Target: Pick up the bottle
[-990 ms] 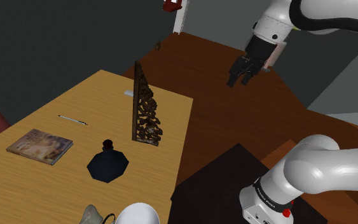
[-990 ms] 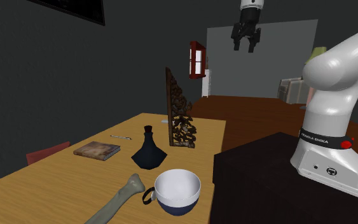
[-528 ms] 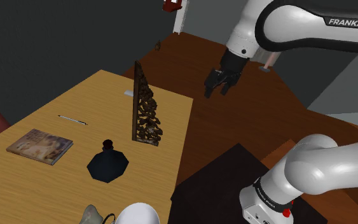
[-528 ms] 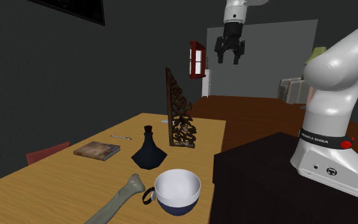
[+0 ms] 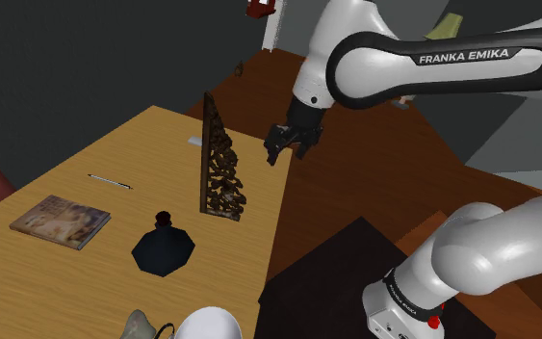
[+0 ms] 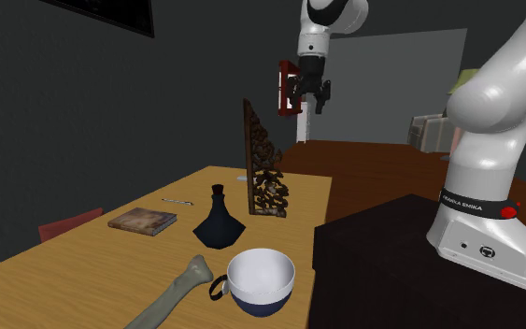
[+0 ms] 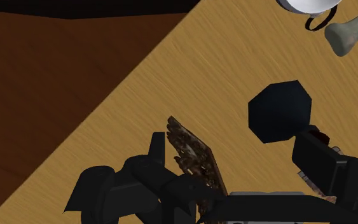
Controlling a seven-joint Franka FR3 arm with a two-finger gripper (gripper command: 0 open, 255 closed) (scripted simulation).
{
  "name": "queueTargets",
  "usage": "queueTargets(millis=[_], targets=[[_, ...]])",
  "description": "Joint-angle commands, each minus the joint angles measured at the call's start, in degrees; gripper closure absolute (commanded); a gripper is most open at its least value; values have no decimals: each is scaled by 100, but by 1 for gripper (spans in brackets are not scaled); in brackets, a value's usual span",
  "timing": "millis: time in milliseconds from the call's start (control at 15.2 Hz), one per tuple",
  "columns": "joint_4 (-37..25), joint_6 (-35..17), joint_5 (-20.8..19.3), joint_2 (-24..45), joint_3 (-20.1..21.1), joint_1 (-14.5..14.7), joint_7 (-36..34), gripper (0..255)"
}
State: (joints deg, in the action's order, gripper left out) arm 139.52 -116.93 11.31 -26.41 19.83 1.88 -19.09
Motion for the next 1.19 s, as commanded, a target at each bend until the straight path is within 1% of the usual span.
queueTargets(millis=[0, 198, 330, 462, 660, 858, 1122], targets=[[-111, -342, -43, 455, 199, -22, -208, 0], [-341, -732, -187, 1096, 494, -41, -589, 0], [-531, -968, -351, 1549, 677, -56, -874, 0], [-749, -1178, -575, 2021, 836, -58, -1187, 0], [-1134, -1433, -1012, 2759, 999, -6, -1701, 0], [-1589, -1601, -1510, 3512, 1039, 150, -2223, 0], [-2307, -1694, -2115, 4493, 923, 509, -2825, 0]])
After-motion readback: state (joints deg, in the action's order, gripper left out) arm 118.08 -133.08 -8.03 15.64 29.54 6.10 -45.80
